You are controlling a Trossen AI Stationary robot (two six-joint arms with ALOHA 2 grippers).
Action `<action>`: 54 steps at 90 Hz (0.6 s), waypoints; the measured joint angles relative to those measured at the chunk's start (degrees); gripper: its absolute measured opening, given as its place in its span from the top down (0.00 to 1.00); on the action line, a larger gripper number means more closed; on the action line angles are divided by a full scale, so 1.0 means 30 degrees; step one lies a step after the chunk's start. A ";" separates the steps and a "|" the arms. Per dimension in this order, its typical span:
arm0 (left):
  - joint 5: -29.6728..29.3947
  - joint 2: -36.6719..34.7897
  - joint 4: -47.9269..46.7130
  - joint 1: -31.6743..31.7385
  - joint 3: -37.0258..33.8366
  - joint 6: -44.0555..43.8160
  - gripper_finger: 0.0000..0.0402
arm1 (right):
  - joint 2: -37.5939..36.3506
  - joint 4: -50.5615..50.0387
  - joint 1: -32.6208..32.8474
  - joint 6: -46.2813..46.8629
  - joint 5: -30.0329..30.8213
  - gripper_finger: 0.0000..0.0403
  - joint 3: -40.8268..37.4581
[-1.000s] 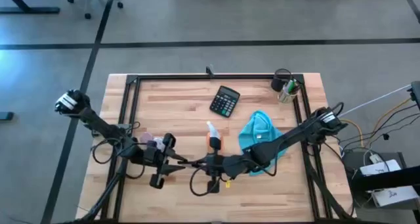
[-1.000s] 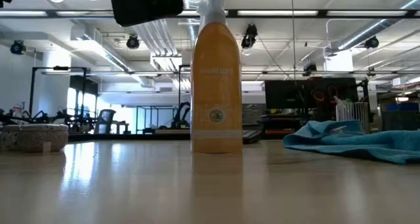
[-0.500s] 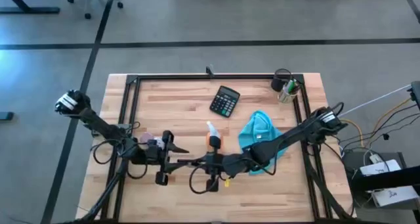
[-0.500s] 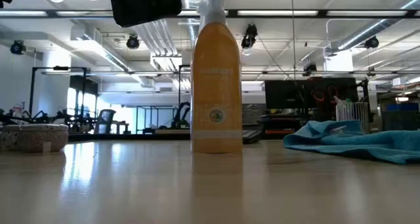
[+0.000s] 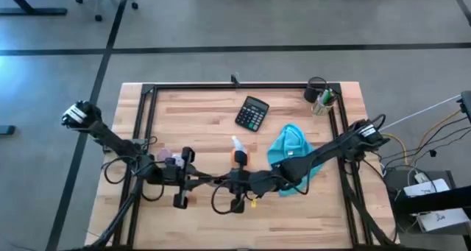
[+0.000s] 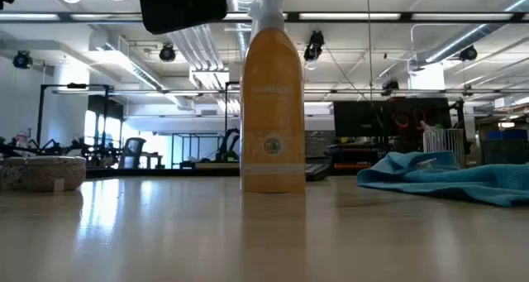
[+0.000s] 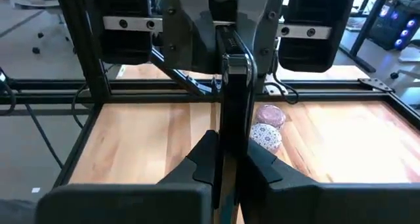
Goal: Apply microfiber cloth
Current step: Spray the front and back of the cellphone using the spray bottle
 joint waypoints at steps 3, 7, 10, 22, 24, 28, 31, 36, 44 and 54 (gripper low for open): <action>-0.0123 -0.0017 -0.0043 0.0000 -0.0004 -0.0013 0.96 | -0.0093 -0.0211 0.0001 -0.0041 0.0005 0.88 0.0000; -0.0295 -0.0110 -0.0079 0.0013 -0.0089 -0.0111 0.97 | -0.0360 -0.0836 0.0028 -0.0028 -0.0001 0.83 0.0000; -0.0335 -0.0227 -0.0198 0.0007 -0.0142 -0.0299 0.97 | -0.0714 -0.1448 0.0029 0.0066 0.0000 0.78 0.0000; -0.0771 -0.0883 -0.0660 -0.0117 -0.0433 -0.0770 0.97 | -0.2778 -0.4615 0.0036 0.0549 0.0007 0.64 0.0065; -0.1010 -0.0996 -0.0849 -0.0117 -0.0523 -0.0826 0.97 | -0.3122 -0.5073 0.0036 0.0528 0.0007 0.62 0.0073; -0.1682 -0.1213 -0.1166 -0.0090 -0.0764 -0.0950 0.97 | -0.3712 -0.6069 0.0044 0.0233 0.0015 0.59 0.0073; -0.2211 -0.1368 -0.1218 0.0011 -0.0966 -0.1060 0.97 | -0.4116 -0.6751 0.0044 -0.0092 0.0008 0.57 0.0073; -0.2969 -0.1715 -0.1217 0.0188 -0.1307 -0.1286 0.97 | -0.4843 -0.8610 0.0005 -0.0634 0.0012 0.54 0.0067; -0.4062 -0.2115 -0.1100 0.0589 -0.1667 -0.1926 0.97 | -0.5821 -1.1037 -0.0519 -0.0876 -0.0025 0.52 -0.0045; -0.5224 -0.2218 -0.1389 0.1205 -0.2021 -0.1971 0.97 | -0.6440 -1.2993 -0.1679 -0.0900 -0.0679 0.52 -0.0454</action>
